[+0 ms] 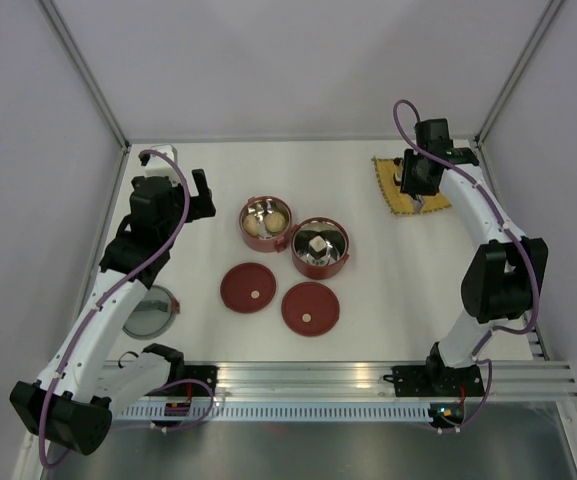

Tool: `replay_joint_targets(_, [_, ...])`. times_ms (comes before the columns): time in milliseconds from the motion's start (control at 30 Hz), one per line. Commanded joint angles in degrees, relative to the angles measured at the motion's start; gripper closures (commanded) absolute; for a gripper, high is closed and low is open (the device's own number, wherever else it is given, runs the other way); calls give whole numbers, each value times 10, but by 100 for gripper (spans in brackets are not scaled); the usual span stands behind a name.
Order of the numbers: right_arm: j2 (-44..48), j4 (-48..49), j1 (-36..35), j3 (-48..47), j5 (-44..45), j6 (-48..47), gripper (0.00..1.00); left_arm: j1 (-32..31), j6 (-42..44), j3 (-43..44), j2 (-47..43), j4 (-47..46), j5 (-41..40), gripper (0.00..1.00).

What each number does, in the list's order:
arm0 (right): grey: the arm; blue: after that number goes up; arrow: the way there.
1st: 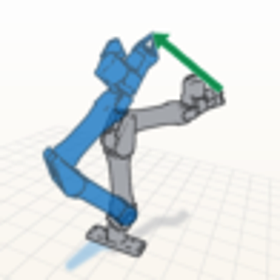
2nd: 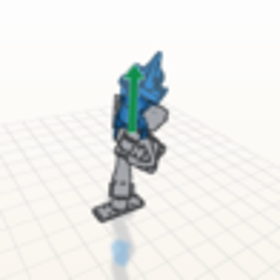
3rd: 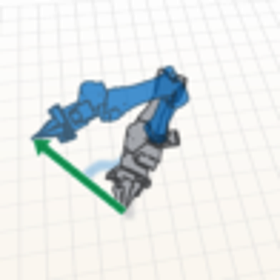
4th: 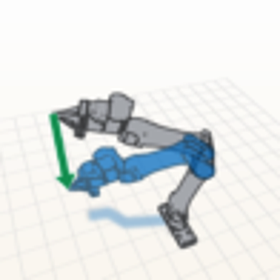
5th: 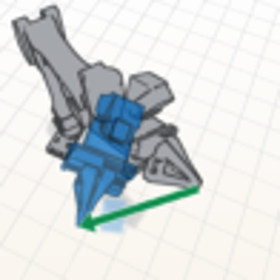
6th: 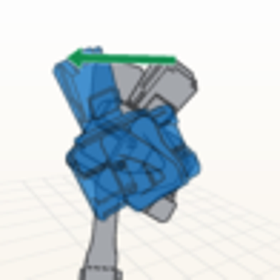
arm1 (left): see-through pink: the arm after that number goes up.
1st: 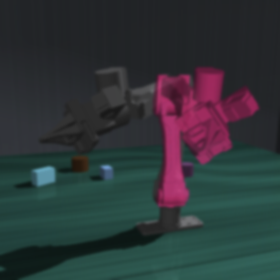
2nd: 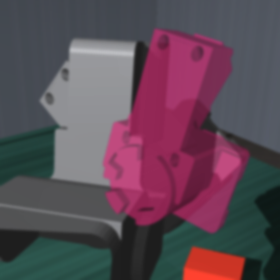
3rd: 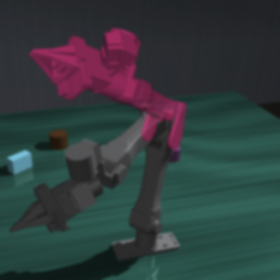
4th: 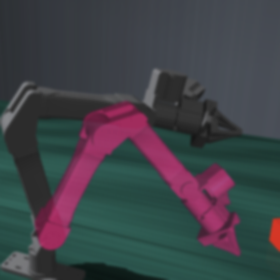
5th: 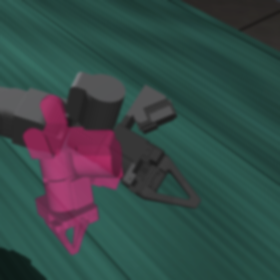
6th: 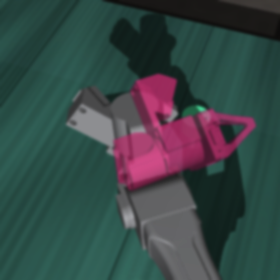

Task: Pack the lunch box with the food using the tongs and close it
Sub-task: Pick up the fake food from the plate.

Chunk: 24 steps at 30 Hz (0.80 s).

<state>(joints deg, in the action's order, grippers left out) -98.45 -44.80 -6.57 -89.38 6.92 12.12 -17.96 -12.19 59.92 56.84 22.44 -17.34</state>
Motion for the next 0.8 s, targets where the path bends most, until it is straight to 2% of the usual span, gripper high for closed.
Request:
replay_joint_targets(0, [-23,37,7,-25,20,-19,57,2,-6,13,-1,-9,14,0])
replay_joint_targets(300, [-85,60,17,-55,22,-33,53,2,-1,13,6,-8,8,0])
replay_joint_targets(500, [-105,48,24,-94,27,-42,48,2,0,13,8,-8,10,0])
replay_joint_targets(767, [-126,31,25,-116,28,-54,46,2,0,13,11,-8,11,0])
